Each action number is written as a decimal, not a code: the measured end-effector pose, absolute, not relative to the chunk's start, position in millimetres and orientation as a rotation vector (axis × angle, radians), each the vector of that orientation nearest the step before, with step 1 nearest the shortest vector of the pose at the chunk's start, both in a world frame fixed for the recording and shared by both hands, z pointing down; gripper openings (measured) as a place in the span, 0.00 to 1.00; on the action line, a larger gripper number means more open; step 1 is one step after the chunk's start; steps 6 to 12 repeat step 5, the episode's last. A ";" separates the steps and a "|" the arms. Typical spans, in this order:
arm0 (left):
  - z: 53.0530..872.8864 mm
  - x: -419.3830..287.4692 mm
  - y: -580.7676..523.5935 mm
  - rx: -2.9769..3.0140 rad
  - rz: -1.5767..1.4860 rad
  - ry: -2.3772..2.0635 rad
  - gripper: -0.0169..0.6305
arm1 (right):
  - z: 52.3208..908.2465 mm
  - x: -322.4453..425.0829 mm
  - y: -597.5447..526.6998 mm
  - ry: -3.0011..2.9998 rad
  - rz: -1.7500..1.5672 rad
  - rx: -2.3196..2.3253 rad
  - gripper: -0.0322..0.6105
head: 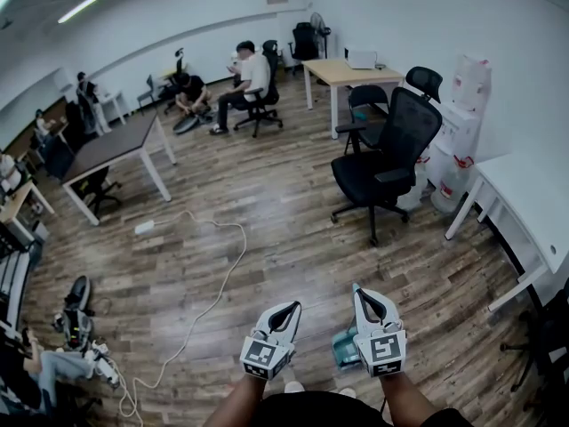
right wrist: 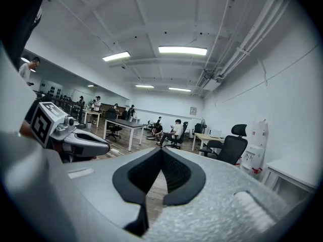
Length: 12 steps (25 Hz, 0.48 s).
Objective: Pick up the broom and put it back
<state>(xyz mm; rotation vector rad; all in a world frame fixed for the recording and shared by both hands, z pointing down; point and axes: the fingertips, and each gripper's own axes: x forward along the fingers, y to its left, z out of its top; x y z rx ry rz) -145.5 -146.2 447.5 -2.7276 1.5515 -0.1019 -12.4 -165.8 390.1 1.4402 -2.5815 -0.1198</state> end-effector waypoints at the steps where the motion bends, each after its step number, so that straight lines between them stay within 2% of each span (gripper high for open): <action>1: 446.9 -145.4 -146.0 -2.731 -0.097 1.551 0.05 | 389.2 -14.0 -165.8 -2.589 -0.119 1.436 0.05; 12: 445.6 -147.1 -149.3 -2.732 -0.070 1.555 0.05 | 383.9 -20.5 -168.7 -2.624 -0.121 1.421 0.05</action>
